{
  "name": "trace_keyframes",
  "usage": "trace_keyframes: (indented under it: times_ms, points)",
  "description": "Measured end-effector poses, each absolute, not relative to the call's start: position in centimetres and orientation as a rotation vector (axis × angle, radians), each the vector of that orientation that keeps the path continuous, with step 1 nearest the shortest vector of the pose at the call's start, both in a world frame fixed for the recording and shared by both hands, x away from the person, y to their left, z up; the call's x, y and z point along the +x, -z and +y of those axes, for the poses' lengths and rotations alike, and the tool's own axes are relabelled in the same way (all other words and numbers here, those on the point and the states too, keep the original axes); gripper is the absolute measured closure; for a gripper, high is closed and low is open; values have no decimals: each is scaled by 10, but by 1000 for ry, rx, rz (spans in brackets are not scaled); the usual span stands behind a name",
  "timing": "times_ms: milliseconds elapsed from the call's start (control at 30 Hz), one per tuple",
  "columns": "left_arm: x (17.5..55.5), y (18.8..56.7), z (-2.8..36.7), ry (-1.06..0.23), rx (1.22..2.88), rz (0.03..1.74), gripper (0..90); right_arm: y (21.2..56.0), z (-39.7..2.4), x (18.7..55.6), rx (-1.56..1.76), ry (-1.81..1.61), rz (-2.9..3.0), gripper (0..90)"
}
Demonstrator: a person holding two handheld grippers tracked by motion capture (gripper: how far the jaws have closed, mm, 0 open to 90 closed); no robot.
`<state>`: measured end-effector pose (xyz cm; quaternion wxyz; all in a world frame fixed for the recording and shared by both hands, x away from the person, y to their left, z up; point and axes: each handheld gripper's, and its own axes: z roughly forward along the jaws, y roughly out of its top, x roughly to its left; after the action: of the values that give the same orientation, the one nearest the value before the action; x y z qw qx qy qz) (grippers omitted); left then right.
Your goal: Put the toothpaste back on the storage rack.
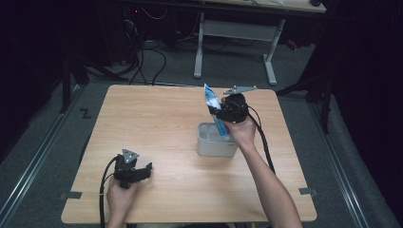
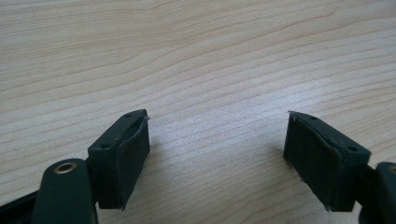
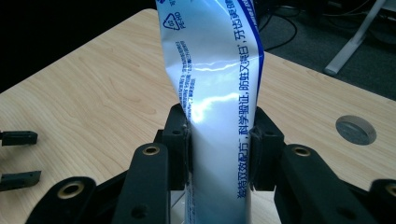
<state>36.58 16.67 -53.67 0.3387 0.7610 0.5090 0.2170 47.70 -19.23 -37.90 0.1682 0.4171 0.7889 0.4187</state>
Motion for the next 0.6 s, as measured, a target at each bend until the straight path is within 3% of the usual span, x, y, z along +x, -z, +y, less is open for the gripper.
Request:
trace_keyframes:
  times_ms: [600]
  points:
    - [366,537,167,-563,1984,1325,230,390,-195,471,1186,-1185,2272,657]
